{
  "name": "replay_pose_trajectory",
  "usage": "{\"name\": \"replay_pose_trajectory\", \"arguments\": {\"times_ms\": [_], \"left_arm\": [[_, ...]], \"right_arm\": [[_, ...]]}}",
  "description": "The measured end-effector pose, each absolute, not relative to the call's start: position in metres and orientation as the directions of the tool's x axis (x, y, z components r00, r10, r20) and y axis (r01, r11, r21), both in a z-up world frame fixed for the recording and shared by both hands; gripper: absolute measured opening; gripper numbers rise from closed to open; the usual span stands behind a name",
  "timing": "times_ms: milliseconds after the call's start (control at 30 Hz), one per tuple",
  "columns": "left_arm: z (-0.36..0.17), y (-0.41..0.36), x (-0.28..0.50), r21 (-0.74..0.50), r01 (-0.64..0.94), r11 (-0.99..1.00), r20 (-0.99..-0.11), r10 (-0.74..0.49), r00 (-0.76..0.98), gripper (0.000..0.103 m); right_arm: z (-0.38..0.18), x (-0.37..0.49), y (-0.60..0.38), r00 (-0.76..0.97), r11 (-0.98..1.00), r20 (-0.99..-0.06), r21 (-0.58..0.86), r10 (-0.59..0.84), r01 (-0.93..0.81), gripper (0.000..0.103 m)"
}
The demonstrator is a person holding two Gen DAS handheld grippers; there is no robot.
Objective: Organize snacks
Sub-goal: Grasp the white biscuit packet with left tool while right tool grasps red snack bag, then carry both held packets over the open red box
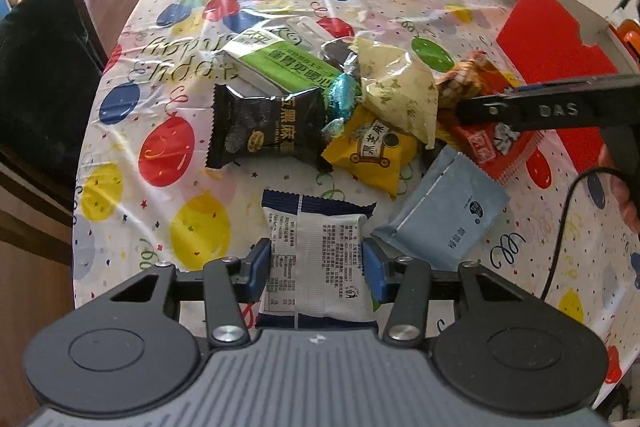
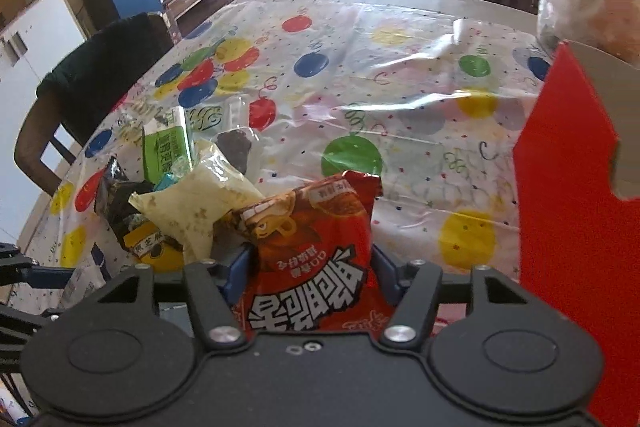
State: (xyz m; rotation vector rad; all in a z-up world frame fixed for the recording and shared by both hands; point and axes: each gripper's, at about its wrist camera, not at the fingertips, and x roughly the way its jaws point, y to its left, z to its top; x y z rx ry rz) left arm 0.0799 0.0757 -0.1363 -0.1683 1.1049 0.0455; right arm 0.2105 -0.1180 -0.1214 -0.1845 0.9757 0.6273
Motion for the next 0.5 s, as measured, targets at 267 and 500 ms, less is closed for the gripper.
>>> {"name": "replay_pose_trajectory", "arguments": {"times_ms": [267, 500], "left_arm": [[-0.121, 0.082, 0.071, -0.147, -0.176, 0.973, -0.878, -0.047, 0.476, 0.047], [-0.090, 0.076, 0.066, -0.146, -0.195, 0.970, -0.856, -0.025, 0.517, 0.047]], "right_arm": [[-0.097, 0.195, -0.136, 0.438, 0.822, -0.787, 0.148, 0.435, -0.550, 0.062], [-0.062, 0.179, -0.157, 0.467, 0.820, -0.750, 0.169, 0.467, -0.547, 0.062]]}}
